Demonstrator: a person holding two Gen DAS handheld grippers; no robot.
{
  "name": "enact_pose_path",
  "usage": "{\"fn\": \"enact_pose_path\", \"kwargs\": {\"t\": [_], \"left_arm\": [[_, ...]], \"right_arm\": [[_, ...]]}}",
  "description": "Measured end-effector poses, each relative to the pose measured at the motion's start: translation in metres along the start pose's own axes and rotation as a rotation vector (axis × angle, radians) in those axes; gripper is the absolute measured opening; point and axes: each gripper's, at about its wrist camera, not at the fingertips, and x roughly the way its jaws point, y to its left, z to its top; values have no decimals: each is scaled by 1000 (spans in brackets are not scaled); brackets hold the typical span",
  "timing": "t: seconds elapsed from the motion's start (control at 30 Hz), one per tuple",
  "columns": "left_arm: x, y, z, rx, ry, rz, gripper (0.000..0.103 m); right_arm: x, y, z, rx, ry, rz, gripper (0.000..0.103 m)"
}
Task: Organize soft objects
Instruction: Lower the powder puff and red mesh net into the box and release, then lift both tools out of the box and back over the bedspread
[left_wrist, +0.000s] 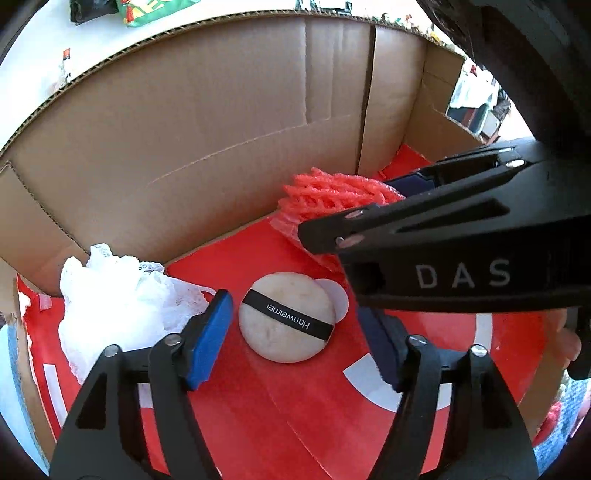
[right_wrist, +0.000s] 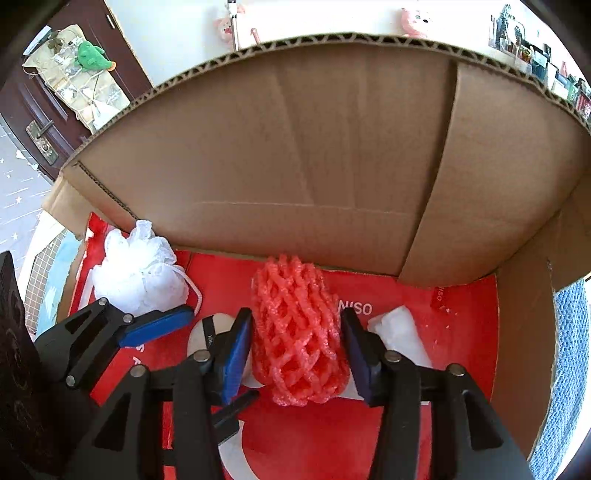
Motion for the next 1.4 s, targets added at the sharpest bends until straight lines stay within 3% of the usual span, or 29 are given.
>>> {"fn": "enact_pose_path", "kwargs": {"t": [0.37,0.6,0.73,0.83,0.97,1.03,1.4], "left_arm": [[-25,2,-4,-42,-50,-10,77],[-60,-3,-4,-82,-117,-1,78],[-86,1,-11,-109,-174,12,90],[-111,-6,-16,-116,-228,27,90],[-148,-9,-33,-140,-315,43,93],[-164,-12,-43,-145,-360,60,98],[-228,-25,-107,-213,-505,131,99]], "right_arm": [[-15,1,-6,0,-23,1,65],[-54,6,-17,-1,-97,-5,70],[-90,13,-31,-23,-170,-16,80],[-117,20,-40,-47,-226,-32,82],[-147,23,-56,-56,-289,-39,86],[-157,27,-66,-62,-319,-46,94],[-222,47,-145,-119,-513,-96,103]]}}
